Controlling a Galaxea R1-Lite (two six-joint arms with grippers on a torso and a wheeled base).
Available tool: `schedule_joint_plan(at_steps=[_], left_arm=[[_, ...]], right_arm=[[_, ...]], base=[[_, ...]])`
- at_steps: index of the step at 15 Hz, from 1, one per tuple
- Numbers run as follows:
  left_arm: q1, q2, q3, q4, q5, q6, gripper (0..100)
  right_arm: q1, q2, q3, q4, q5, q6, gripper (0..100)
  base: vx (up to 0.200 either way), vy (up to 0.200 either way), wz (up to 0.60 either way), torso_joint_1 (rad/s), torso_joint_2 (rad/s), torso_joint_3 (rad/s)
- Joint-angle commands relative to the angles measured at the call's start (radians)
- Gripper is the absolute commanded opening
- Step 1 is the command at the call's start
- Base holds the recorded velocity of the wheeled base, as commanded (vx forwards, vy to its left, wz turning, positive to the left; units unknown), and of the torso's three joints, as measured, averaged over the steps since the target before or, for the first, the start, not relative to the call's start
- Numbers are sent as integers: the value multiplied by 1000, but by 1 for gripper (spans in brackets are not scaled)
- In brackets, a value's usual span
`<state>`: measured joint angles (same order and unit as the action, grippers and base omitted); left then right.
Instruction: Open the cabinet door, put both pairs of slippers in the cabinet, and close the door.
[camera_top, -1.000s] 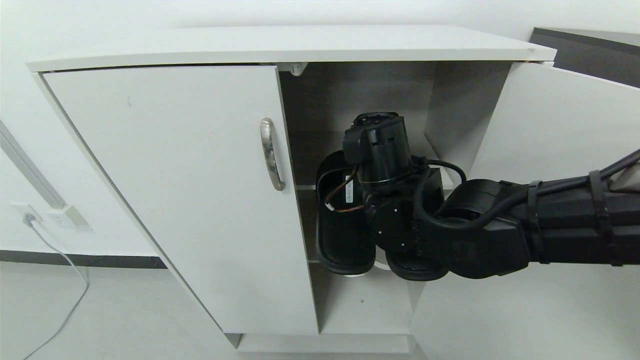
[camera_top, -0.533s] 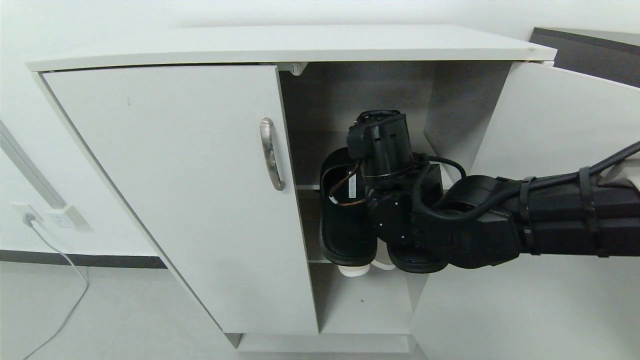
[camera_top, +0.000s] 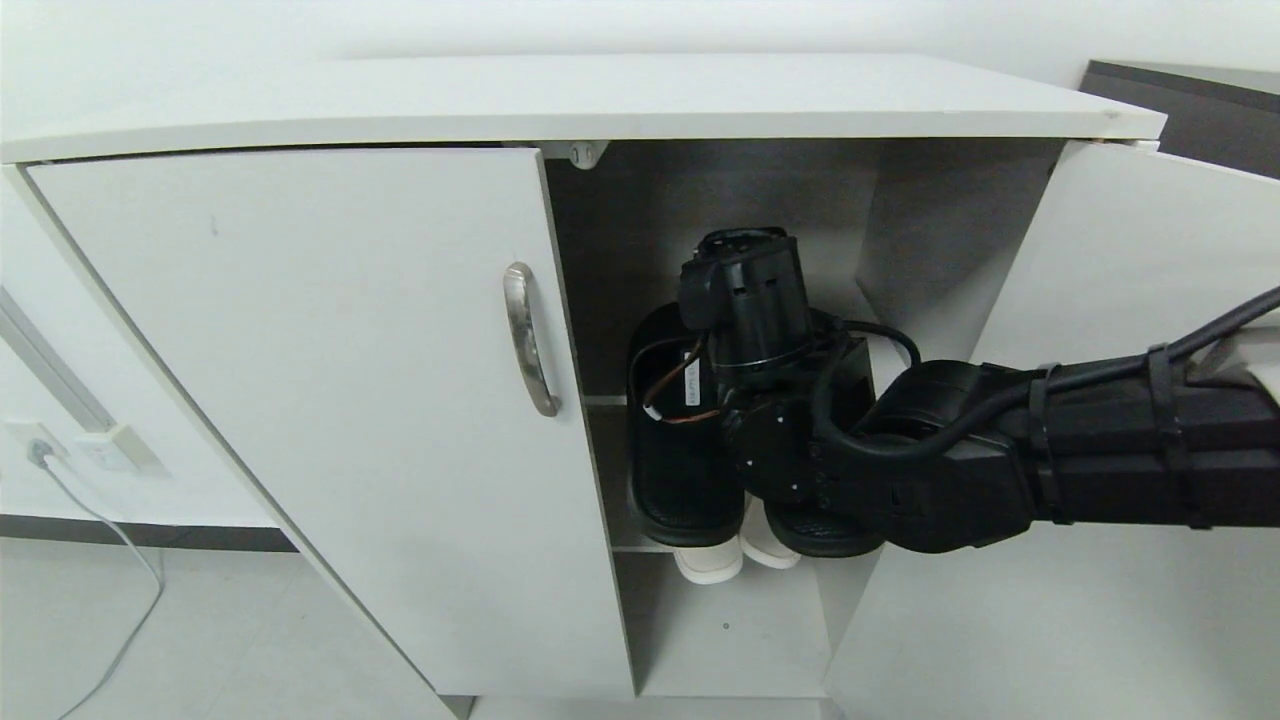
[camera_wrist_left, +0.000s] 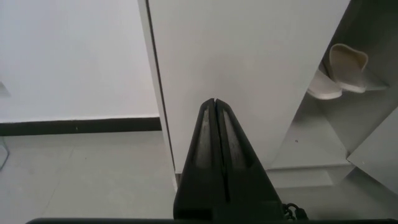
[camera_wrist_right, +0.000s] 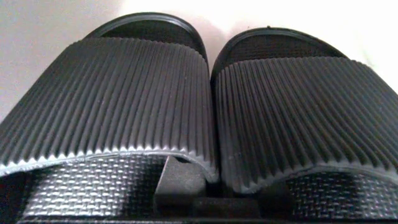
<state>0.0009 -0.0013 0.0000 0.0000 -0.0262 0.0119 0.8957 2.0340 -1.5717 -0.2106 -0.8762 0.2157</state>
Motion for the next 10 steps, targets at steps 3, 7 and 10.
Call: schedule_joint_plan(at_steps=[3,7,10], left_arm=[[1,1,0,0,0,0,0],[1,1,0,0,0,0,0],[1,1,0,0,0,0,0]], right_arm=[[-12,11,-27,0,19,-19,0],[-64,69,-134,8,43,-52,0],[-100,117,-215,13,63,-90,0]], base=[[0,0,0,0,0,0],[0,0,0,0,0,0],[0,0,0,0,0,0]])
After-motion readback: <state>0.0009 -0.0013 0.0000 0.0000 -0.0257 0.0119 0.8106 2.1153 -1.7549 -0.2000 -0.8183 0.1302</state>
